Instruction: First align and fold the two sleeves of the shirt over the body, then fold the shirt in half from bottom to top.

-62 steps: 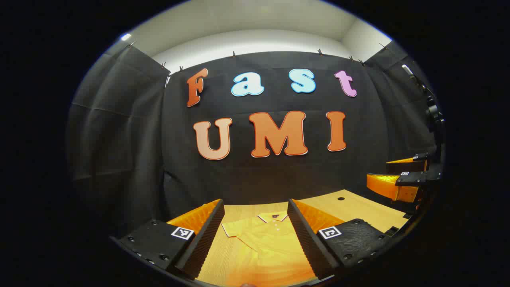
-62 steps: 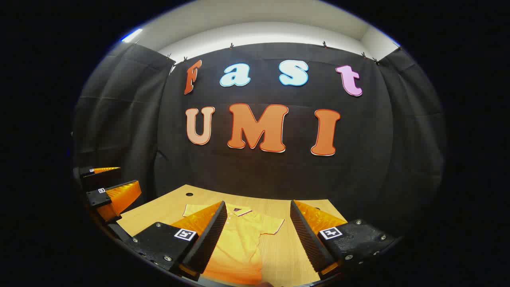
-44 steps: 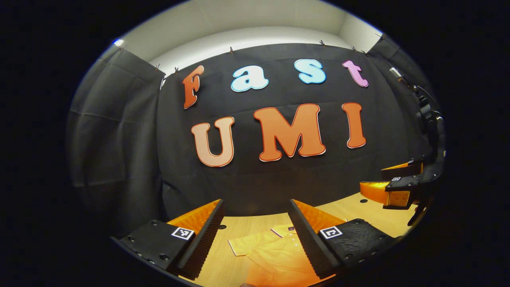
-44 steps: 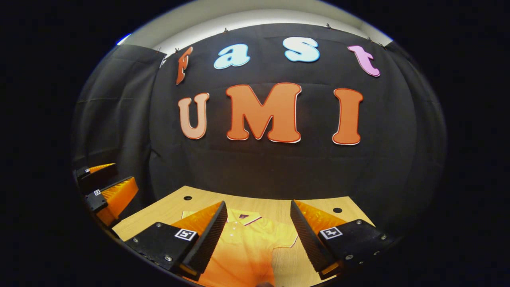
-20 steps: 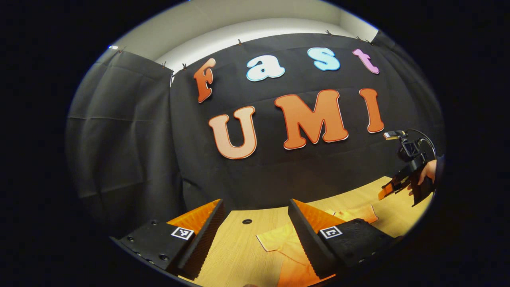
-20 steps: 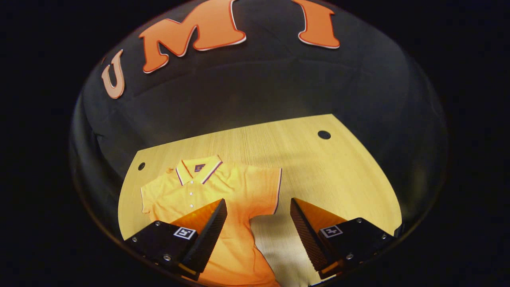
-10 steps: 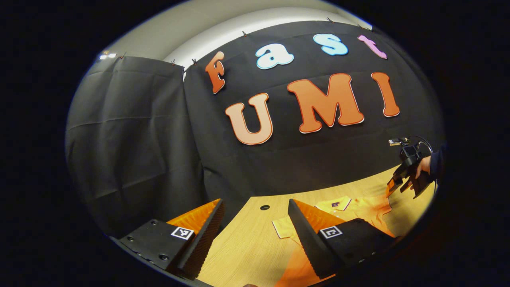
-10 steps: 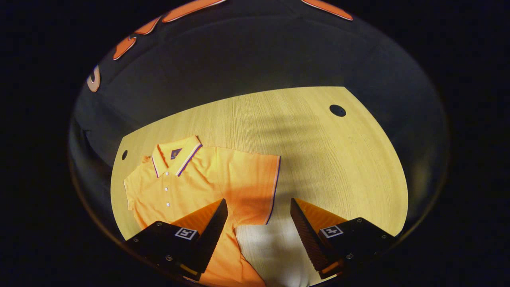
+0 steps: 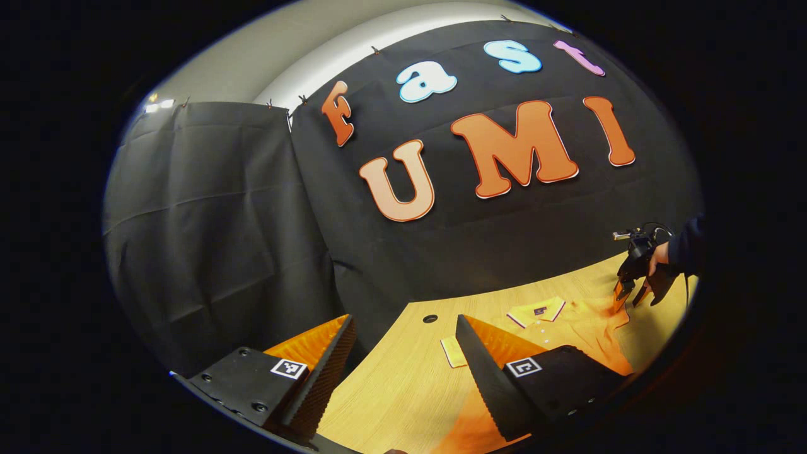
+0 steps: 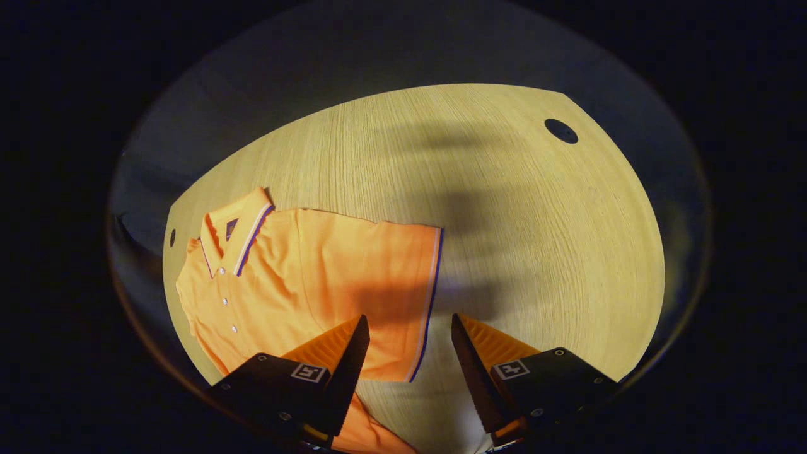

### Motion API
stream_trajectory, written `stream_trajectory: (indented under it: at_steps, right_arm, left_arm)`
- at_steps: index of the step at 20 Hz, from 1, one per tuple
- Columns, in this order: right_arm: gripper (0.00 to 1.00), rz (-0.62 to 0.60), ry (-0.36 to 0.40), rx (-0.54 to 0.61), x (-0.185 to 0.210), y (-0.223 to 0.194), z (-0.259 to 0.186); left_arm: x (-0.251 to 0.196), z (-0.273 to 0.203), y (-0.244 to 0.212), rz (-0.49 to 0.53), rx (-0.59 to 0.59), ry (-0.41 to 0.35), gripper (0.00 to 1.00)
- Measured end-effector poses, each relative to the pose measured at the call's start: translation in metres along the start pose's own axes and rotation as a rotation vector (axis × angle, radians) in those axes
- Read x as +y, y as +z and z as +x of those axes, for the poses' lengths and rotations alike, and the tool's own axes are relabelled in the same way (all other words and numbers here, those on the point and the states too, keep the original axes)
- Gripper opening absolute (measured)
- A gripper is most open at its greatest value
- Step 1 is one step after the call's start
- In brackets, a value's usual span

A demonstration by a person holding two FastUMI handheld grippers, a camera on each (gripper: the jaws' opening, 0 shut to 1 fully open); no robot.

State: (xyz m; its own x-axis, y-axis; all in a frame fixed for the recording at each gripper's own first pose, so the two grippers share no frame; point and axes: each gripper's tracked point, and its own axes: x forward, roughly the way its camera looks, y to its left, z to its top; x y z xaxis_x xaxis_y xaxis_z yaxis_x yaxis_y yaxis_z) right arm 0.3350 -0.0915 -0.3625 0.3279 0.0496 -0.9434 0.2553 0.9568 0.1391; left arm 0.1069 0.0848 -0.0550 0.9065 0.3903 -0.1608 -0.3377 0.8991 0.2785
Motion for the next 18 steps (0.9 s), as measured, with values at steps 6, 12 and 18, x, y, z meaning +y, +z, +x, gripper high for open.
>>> stream_trajectory:
  at_steps: [6, 12, 18]
  right_arm:
    - [0.62, -0.049, -0.081, 0.040, 0.001, 0.002, 0.017]
    - [0.14, -0.020, 0.018, 0.041, 0.012, 0.008, 0.009]
    - [0.06, -0.010, 0.179, -0.058, 0.054, 0.026, -0.034]
  left_arm:
    - [-0.028, 0.004, 0.002, 0.028, 0.006, -0.045, 0.99]
    - [-0.034, 0.009, -0.004, 0.006, 0.025, -0.081, 0.99]
    - [-0.020, 0.020, -0.016, -0.021, 0.051, -0.072, 0.98]
